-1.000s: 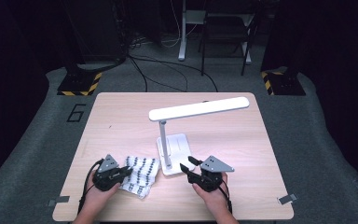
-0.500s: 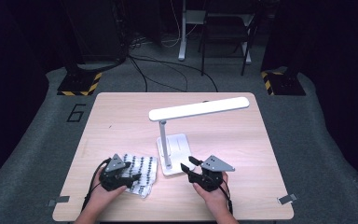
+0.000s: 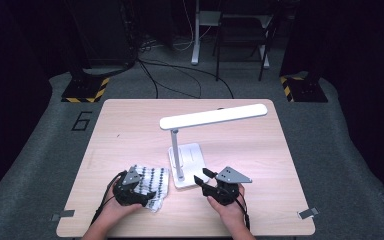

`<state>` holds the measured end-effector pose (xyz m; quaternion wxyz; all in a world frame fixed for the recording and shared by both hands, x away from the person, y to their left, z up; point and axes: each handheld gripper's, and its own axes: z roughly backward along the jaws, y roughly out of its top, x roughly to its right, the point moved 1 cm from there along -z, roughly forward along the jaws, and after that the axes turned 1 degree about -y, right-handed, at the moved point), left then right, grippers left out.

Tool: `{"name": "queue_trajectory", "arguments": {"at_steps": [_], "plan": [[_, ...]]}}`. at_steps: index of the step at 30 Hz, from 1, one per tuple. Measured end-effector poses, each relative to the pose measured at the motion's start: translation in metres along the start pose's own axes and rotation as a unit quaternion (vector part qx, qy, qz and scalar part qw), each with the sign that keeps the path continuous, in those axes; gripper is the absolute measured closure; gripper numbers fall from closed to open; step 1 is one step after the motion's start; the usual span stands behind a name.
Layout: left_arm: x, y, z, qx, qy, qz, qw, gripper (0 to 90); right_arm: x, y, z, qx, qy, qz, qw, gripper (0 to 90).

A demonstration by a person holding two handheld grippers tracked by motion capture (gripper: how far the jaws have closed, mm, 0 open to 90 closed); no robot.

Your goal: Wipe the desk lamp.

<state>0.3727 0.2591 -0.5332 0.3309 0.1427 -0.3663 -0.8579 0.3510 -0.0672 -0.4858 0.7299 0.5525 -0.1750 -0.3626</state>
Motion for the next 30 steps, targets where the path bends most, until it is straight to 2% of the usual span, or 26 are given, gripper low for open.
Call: {"name": "queue_trajectory", "arguments": {"at_steps": [2, 5, 7, 8, 13, 16, 18, 20, 21, 22, 24, 25, 27, 28, 30], "plan": [[-0.001, 0.0, 0.0, -0.003, 0.003, -0.005, 1.0, 11.2, 0.0, 0.0, 0.0, -0.002, 0.0, 0.001, 1.0, 53.9], [0.0, 0.0, -0.001, 0.001, 0.008, 0.001, 1.0, 11.9, 0.001, 0.0, -0.001, 0.0, 0.0, 0.004, 1.0, 53.8], [-0.001, 0.002, -0.001, -0.008, 0.006, 0.009, 0.9999, 12.8, 0.001, 0.0, -0.001, -0.001, 0.0, 0.003, 1.0, 53.9], [-0.003, 0.003, -0.001, -0.008, 0.011, 0.007, 0.9999, 13.8, 0.001, -0.001, -0.001, -0.001, 0.0, 0.003, 1.0, 53.8], [-0.012, 0.002, 0.0, 0.006, 0.022, 0.025, 0.9994, 22.0, 0.0, -0.001, -0.002, -0.001, 0.0, 0.002, 1.0, 53.9], [-0.016, 0.0, 0.002, 0.021, 0.031, 0.037, 0.9986, 35.8, 0.001, 0.0, -0.001, -0.001, -0.001, 0.003, 1.0, 53.9], [-0.018, 0.0, 0.002, 0.023, 0.038, 0.037, 0.9983, 39.9, 0.001, -0.001, -0.001, 0.0, -0.001, 0.001, 1.0, 53.8], [-0.019, 0.001, 0.003, 0.02, 0.039, 0.04, 0.9982, 44.4, 0.001, -0.001, -0.001, -0.005, -0.001, -0.003, 1.0, 53.8], [-0.02, 0.001, 0.003, 0.02, 0.04, 0.041, 0.9982, 50.3, 0.001, -0.001, -0.001, -0.003, 0.0, 0.001, 1.0, 53.7], [-0.022, 0.001, 0.004, 0.02, 0.041, 0.043, 0.998, 50.3, 0.001, -0.001, -0.001, -0.003, 0.0, 0.001, 1.0, 53.7], [-0.024, 0.001, 0.004, 0.022, 0.045, 0.05, 0.9975, 57.0, 0.001, -0.001, -0.002, -0.003, -0.002, 0.001, 1.0, 53.6], [-0.027, 0.002, 0.005, 0.016, 0.047, 0.053, 0.9974, 64.1, 0.002, 0.0, -0.003, -0.004, -0.004, 0.008, 0.9999, 53.4], [-0.027, 0.002, 0.004, 0.023, 0.052, 0.058, 0.9967, 66.9, 0.002, 0.0, -0.004, -0.002, -0.004, 0.009, 1.0, 53.4], [-0.029, 0.002, 0.006, 0.015, 0.048, 0.059, 0.997, 69.7, 0.002, 0.0, -0.004, -0.008, -0.003, 0.005, 0.9999, 53.2], [-0.029, 0.002, 0.005, 0.021, 0.048, 0.062, 0.9967, 73.2, 0.004, 0.001, -0.008, -0.009, -0.001, 0.013, 0.9999, 52.7]]}}
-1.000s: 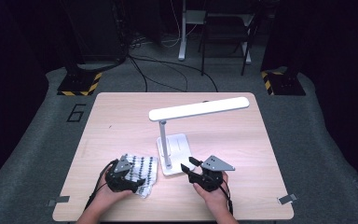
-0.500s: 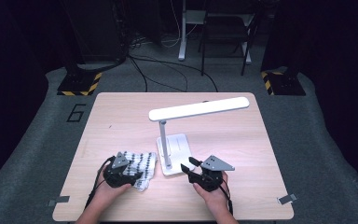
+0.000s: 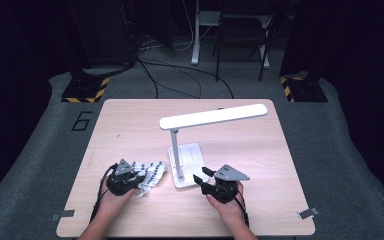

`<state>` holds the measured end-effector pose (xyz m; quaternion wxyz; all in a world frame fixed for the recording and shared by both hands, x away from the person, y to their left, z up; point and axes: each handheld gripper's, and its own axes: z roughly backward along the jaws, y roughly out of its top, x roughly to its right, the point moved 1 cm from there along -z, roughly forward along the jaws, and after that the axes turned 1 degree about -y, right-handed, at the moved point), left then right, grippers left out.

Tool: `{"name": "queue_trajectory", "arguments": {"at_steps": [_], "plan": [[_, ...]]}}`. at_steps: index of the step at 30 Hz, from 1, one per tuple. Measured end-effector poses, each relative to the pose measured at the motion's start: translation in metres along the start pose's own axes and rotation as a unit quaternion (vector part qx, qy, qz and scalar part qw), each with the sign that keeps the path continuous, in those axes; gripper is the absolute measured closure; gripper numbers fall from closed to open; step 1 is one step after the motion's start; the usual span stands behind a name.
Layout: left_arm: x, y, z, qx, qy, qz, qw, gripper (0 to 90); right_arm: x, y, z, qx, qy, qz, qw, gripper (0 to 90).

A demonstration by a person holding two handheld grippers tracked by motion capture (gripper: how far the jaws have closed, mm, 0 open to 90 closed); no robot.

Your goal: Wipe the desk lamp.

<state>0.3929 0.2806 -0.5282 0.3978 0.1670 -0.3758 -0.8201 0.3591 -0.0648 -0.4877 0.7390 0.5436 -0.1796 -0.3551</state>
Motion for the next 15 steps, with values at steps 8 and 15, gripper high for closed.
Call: {"name": "queue_trajectory", "arguments": {"at_steps": [8, 15], "plan": [[0.004, 0.002, 0.006, 0.011, -0.007, 0.002, 0.9999, 76.3, 0.003, 0.002, -0.008, -0.013, 0.009, 0.003, 0.9999, 50.3], [0.008, 0.006, 0.028, 0.061, -0.031, 0.015, 0.9975, 76.2, 0.003, -0.003, -0.015, -0.027, 0.015, 0.006, 0.9995, 48.8]]}}
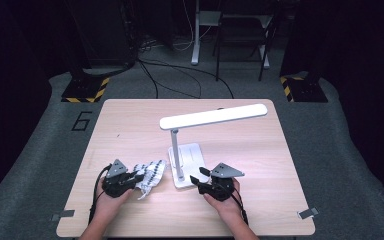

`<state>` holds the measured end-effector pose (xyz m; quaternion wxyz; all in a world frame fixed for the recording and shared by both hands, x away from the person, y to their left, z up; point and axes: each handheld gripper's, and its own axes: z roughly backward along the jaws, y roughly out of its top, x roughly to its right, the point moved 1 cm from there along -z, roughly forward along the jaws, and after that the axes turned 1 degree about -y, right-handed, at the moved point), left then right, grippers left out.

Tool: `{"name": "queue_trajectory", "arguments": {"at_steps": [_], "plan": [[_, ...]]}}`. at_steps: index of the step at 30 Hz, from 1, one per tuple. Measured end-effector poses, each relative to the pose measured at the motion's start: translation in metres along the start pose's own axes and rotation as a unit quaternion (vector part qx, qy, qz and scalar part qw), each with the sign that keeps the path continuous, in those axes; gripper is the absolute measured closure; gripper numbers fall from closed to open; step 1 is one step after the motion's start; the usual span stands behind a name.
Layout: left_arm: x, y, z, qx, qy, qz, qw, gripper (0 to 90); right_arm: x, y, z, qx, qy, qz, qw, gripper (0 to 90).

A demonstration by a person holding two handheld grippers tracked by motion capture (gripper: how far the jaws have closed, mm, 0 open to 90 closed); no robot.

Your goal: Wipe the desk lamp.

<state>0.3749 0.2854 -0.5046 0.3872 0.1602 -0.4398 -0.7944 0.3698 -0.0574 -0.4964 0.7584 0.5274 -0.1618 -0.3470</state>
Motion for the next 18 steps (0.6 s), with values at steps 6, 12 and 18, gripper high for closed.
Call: {"name": "queue_trajectory", "arguments": {"at_steps": [6, 12, 18], "plan": [[0.006, 0.005, 0.014, 0.028, -0.015, 0.005, 0.9995, 76.2, -0.001, 0.001, -0.013, -0.013, 0.011, 0.013, 0.9998, 46.7], [0.008, 0.007, 0.021, 0.036, -0.02, 0.003, 0.9991, 76.2, -0.007, -0.001, -0.029, -0.037, 0.029, 0.017, 0.9988, 45.6], [0.008, 0.008, 0.024, 0.044, -0.019, 0.002, 0.9989, 76.1, -0.007, 0.0, -0.04, -0.06, 0.024, 0.034, 0.9973, 49.3]]}}
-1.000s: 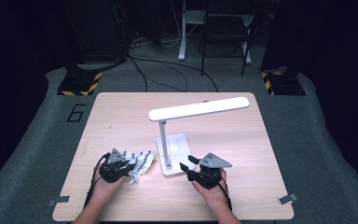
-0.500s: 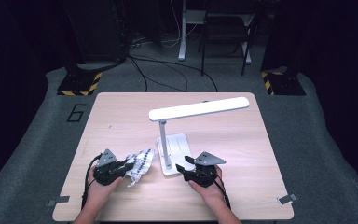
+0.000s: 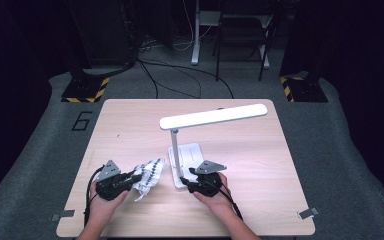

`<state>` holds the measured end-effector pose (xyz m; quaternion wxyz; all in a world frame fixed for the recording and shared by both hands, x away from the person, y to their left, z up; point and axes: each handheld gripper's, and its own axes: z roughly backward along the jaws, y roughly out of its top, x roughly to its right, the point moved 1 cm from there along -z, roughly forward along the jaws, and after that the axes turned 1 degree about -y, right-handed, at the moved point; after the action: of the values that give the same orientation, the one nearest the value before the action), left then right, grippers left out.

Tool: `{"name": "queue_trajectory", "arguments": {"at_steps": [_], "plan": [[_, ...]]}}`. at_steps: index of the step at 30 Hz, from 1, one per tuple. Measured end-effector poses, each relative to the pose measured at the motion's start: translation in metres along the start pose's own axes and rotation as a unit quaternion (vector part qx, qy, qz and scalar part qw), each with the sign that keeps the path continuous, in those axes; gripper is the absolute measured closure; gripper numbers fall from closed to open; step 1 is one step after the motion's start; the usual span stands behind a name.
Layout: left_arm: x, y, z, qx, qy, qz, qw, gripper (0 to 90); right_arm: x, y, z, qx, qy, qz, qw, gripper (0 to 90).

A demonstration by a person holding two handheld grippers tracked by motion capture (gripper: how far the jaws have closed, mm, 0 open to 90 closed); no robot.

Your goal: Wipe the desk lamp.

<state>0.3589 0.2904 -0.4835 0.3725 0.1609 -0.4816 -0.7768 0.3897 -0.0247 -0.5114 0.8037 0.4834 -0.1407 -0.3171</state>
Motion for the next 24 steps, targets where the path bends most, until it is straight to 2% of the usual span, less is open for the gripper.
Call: {"name": "queue_trajectory", "arguments": {"at_steps": [1, 7, 8, 10, 11, 12, 13, 15, 20, 22, 24], "plan": [[0.0, 0.0, 0.0, 0.007, 0.003, 0.002, 1.0, 76.1, 0.002, 0.0, -0.002, -0.005, -0.001, -0.001, 1.0, 50.5], [0.0, 0.001, 0.002, 0.002, -0.001, 0.001, 1.0, 76.0, 0.001, -0.003, -0.01, -0.019, 0.009, -0.009, 0.9997, 49.0], [0.0, 0.001, 0.002, 0.009, 0.006, 0.001, 0.9999, 76.0, 0.0, -0.002, -0.011, -0.017, 0.007, -0.005, 0.9998, 48.8], [-0.001, 0.002, 0.004, 0.005, 0.001, 0.001, 1.0, 76.0, -0.002, -0.002, -0.014, -0.017, 0.007, 0.0, 0.9998, 49.6], [-0.001, 0.002, 0.004, 0.007, 0.002, 0.003, 1.0, 75.9, -0.004, -0.001, -0.015, -0.018, 0.003, -0.004, 0.9998, 51.4], [-0.001, 0.002, 0.005, 0.01, 0.002, 0.005, 0.9999, 75.8, -0.005, -0.001, -0.019, -0.029, -0.009, 0.006, 0.9995, 54.7], [-0.001, 0.002, 0.005, 0.01, 0.002, 0.003, 0.9999, 75.8, -0.005, -0.001, -0.019, -0.029, -0.009, 0.006, 0.9995, 54.7], [0.0, 0.002, 0.006, 0.015, 0.004, 0.01, 0.9998, 75.8, -0.006, -0.002, -0.023, -0.038, -0.017, -0.006, 0.9991, 55.0], [0.001, 0.004, 0.008, 0.015, -0.003, 0.01, 0.9998, 75.8, -0.008, -0.003, -0.026, -0.035, -0.019, -0.005, 0.9992, 59.9], [0.002, 0.006, 0.008, 0.013, -0.004, 0.004, 0.9999, 75.7, -0.01, -0.003, -0.027, -0.031, -0.024, -0.007, 0.9992, 61.8], [0.004, 0.007, 0.008, 0.017, -0.004, 0.007, 0.9998, 75.6, -0.01, -0.002, -0.028, -0.031, -0.024, -0.015, 0.9991, 62.5]]}}
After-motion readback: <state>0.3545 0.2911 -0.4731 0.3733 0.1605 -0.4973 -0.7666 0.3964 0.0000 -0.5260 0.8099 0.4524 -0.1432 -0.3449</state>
